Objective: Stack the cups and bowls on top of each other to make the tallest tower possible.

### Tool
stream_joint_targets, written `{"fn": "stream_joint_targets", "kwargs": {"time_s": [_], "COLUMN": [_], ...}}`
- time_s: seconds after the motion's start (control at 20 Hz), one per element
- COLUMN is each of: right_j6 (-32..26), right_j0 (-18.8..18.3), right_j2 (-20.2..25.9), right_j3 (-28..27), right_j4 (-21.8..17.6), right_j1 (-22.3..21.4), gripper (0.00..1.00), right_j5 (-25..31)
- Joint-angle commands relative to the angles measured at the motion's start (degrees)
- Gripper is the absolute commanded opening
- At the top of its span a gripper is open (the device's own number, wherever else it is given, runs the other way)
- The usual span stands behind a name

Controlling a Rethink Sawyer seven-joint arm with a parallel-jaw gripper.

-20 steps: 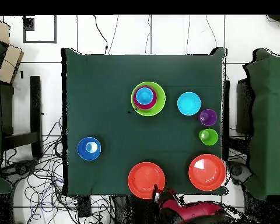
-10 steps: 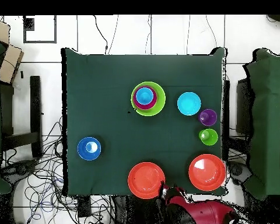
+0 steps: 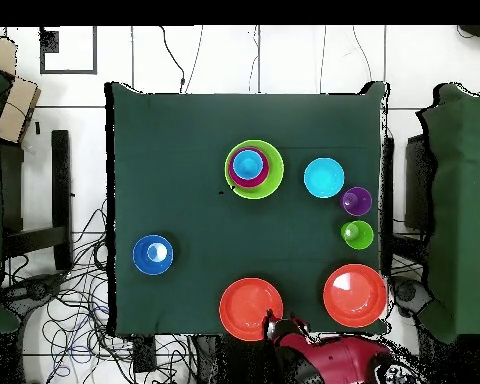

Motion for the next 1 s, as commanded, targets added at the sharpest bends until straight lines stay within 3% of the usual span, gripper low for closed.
{"fn": "stream_joint_targets", "kwargs": {"time_s": [0.05,0.3,0.4,0.7,1.0], "right_j6": [5.4,4.7,3.8,1.6,1.2], "right_j0": [4.2,5.2,3.1,-4.4,-4.0], "right_j2": [1.3,0.1,1.8,9.4,9.0], "right_j3": [-6.0,-12.0,-14.2,-12.8,-12.0], "right_j4": [3.1,2.4,0.8,-2.0,-0.5], "right_j1": [3.5,10.8,12.9,10.8,9.3], "gripper": [1.0,1.0,1.0,1.0,1.0], "right_j5": [-1.2,-5.8,-5.7,1.3,2.1]}}
